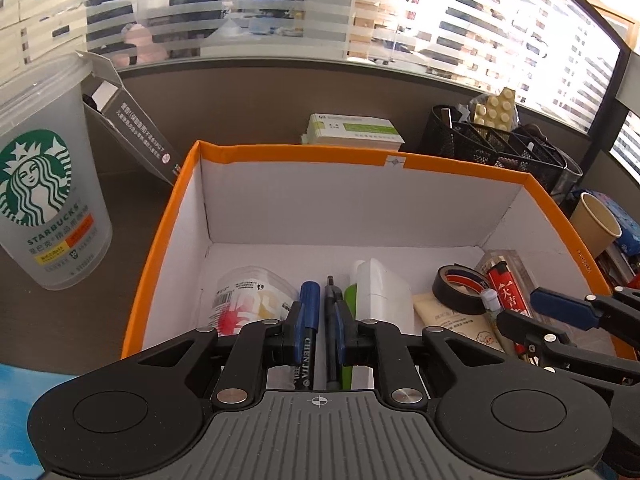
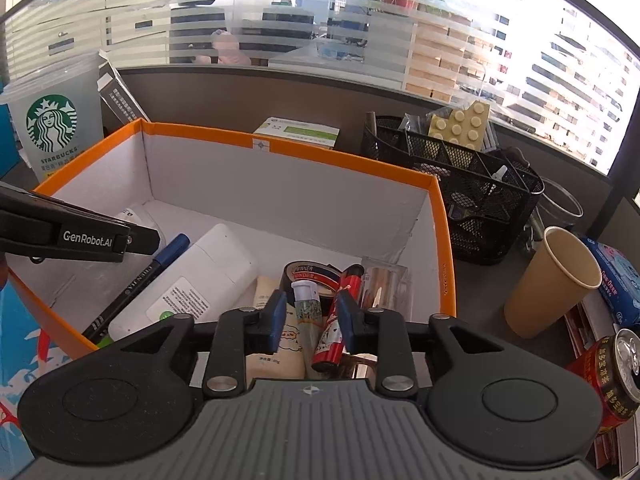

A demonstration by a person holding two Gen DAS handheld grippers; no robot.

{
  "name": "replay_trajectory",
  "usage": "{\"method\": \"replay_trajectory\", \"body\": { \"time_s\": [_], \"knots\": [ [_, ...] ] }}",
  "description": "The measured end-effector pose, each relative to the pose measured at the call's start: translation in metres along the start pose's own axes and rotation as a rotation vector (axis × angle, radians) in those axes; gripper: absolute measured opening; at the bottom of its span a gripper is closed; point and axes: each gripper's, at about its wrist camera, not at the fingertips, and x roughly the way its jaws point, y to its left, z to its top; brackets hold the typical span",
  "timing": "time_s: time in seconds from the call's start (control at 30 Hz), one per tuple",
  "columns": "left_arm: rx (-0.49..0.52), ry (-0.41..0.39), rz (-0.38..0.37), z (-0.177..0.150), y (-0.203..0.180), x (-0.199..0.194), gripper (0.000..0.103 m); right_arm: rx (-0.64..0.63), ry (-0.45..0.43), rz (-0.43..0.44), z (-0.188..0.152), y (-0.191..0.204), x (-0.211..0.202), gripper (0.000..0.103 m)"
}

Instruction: Organize rigid objects

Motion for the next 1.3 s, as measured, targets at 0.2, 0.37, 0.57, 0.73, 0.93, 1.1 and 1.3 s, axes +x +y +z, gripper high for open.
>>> {"method": "replay_trajectory", "body": {
  "time_s": [0.2, 0.37, 0.57, 0.73, 0.93, 1.1, 1.3],
  "knots": [
    [-0.001, -0.028, 0.013, -0.003, 0.002, -0.014, 0.037, -0.029, -0.046, -0.051, 0.004, 0.002, -0.016, 0.060],
    [0.027, -0.094, 0.030, -0.004, -0.002, -0.039, 0.068, -0.026, -0.074, -0.067, 0.005, 0.000, -0.031, 0.067],
    [0.059, -0.191, 0.061, -0.009, -0.006, -0.073, 0.096, -0.034, -0.126, -0.084, 0.005, 0.004, -0.057, 0.084],
    [0.077, -0.248, 0.098, -0.017, -0.006, -0.099, 0.102, -0.039, -0.179, -0.099, 0.003, 0.015, -0.081, 0.102],
    [0.065, -0.278, 0.122, -0.031, 0.001, -0.124, 0.103, -0.017, -0.235, -0.098, -0.007, 0.024, -0.110, 0.103],
    [0.055, -0.290, 0.131, -0.041, 0.005, -0.136, 0.103, 0.001, -0.261, -0.094, -0.015, 0.029, -0.128, 0.103],
    [0.054, -0.295, 0.149, -0.049, 0.008, -0.148, 0.103, 0.003, -0.273, -0.087, -0.024, 0.039, -0.142, 0.103]
  ]
}}
